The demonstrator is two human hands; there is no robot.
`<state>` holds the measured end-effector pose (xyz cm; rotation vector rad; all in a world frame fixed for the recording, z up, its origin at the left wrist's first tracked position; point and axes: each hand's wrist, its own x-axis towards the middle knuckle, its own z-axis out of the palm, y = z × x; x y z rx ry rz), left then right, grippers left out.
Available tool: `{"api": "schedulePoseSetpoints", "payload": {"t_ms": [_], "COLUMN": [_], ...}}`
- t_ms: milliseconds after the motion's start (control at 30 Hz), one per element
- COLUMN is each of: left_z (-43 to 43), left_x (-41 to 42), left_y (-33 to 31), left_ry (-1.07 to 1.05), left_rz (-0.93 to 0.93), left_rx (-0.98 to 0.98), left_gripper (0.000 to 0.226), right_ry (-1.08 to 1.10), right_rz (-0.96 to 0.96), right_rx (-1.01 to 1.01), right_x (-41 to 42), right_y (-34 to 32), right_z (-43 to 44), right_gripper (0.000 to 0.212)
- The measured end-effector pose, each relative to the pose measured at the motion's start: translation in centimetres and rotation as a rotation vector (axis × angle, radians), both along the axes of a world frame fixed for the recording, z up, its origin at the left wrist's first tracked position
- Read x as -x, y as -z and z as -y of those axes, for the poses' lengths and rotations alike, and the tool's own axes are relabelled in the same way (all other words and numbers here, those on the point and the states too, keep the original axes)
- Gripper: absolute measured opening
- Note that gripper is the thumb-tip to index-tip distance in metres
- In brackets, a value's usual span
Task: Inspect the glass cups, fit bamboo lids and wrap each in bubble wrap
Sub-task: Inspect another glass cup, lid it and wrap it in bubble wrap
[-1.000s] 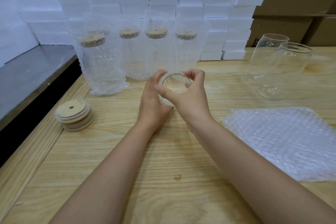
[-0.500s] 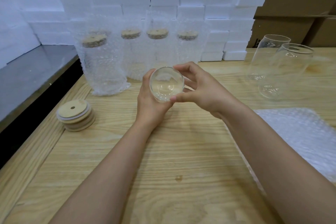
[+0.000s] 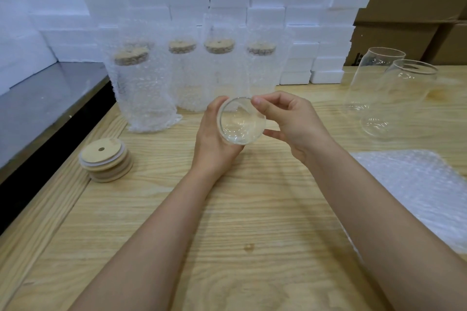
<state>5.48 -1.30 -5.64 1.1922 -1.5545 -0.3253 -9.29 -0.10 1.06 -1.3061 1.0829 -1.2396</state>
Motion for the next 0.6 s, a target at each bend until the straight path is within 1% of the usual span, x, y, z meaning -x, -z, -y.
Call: {"api": "schedulePoseSetpoints", "payload": {"t_ms": [133, 233, 333, 467, 533, 600], "left_z": [-0.2, -0.2, -0.2, 0.1, 0.2, 0.3], "left_x": [0.4, 0.4, 0.4, 0.3, 0.1, 0.0], "left_y": [-0.1, 0.1, 0.2, 0.4, 0.5, 0.4], "left_ry": [0.032, 0.04, 0.036, 0.024, 0.005, 0.009], "left_rz": [0.043, 0.061, 0.073, 0.072, 0.058, 0.044], "left_rx": [0.043, 0.04, 0.033, 0.069, 0.06, 0.047], "left_gripper": [0.075, 0.073, 0.076, 0.077, 0.079, 0.08], "right_ry": [0.145, 0.159, 0.119, 0.055, -0.024, -0.119], "right_rz": [0.004, -0.054, -0.134, -0.412, -0.487, -0.522], "right_rx": [0.057, 0.049, 0.069, 0.198, 0.231, 0.23], "right_x": [-1.3, -1.9, -1.9, -1.8, -1.4, -0.7], "right_y": [0.6, 0.9, 0.9, 0.8, 0.4, -0.1], "right_z": [-0.2, -0.5, -0.6, -0.8, -0.9, -0.9], "right_gripper": [0.029, 0.05, 0.06, 0.074, 0.077, 0.077]}}
